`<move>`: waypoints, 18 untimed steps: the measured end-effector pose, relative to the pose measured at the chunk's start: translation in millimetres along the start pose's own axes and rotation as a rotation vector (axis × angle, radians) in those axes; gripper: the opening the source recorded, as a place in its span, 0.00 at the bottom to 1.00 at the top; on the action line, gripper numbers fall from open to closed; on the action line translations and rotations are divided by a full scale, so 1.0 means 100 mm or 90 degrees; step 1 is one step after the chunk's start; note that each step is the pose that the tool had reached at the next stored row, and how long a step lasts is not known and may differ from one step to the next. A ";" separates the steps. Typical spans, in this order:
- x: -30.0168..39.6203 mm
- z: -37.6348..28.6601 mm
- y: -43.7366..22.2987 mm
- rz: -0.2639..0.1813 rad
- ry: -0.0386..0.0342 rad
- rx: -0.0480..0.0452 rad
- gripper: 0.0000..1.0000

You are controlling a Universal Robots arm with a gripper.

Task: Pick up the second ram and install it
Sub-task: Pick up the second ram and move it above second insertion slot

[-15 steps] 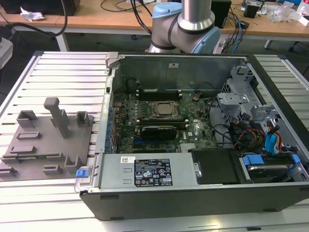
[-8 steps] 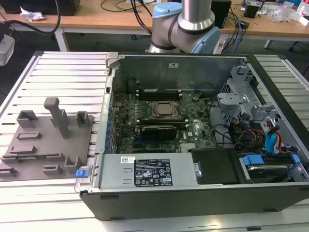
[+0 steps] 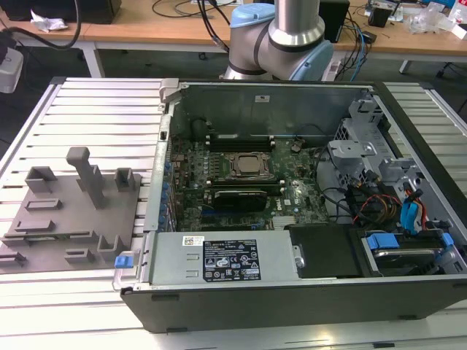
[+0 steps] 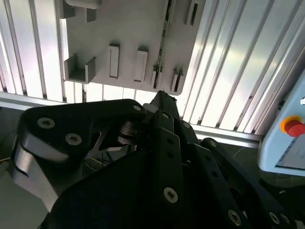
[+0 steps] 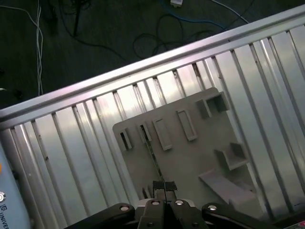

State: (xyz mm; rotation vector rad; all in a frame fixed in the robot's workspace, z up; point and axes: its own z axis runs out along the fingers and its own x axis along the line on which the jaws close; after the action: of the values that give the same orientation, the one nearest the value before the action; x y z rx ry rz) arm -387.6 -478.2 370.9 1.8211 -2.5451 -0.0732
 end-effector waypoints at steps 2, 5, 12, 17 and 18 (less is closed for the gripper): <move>0.000 0.000 0.000 -0.012 0.0005 -0.0002 0.11; 0.000 0.000 0.000 -0.091 0.0043 -0.0016 0.11; 0.000 0.000 0.000 -0.164 0.0075 -0.0029 0.23; -0.001 0.007 -0.001 -0.166 0.0076 -0.0029 0.30; 0.000 0.015 -0.001 -0.166 0.0076 -0.0029 0.30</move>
State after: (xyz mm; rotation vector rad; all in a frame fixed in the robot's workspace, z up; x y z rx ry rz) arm -387.6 -478.1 369.5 2.1325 -2.2822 -0.0696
